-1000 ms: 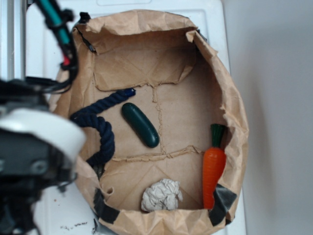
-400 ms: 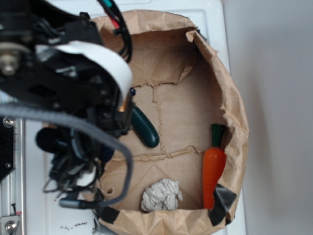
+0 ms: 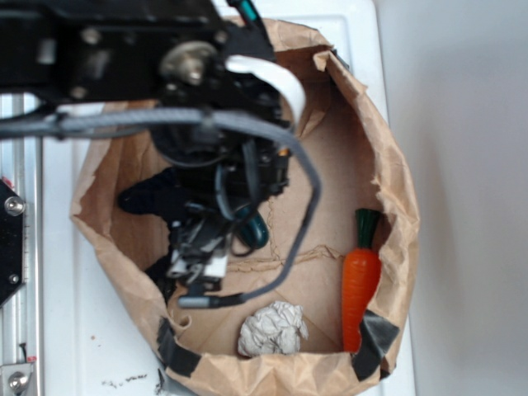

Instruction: Grab the blue rope.

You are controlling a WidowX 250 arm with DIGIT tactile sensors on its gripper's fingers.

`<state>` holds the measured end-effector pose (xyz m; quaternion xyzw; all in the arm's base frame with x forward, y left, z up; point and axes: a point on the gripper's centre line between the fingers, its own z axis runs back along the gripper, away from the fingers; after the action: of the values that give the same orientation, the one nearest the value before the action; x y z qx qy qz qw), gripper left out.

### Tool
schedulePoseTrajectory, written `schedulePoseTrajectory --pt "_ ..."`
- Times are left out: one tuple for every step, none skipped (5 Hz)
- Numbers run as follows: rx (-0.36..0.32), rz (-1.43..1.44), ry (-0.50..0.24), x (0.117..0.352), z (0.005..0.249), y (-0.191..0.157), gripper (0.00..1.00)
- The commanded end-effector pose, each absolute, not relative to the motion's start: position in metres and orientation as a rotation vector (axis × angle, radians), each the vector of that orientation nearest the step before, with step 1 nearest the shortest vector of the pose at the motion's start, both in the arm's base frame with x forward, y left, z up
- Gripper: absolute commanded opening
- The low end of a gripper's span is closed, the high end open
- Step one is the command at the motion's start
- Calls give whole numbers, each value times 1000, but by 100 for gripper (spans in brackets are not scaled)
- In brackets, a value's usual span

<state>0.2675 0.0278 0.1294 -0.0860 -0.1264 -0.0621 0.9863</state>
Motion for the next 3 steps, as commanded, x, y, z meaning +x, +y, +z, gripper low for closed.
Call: schedulePoseTrajectory --pt "-125 -267 -245 262 119 3 100" --pt "-197 -334 -213 250 123 -3 100" --pt "-220 -381 -188 240 125 -6 100"
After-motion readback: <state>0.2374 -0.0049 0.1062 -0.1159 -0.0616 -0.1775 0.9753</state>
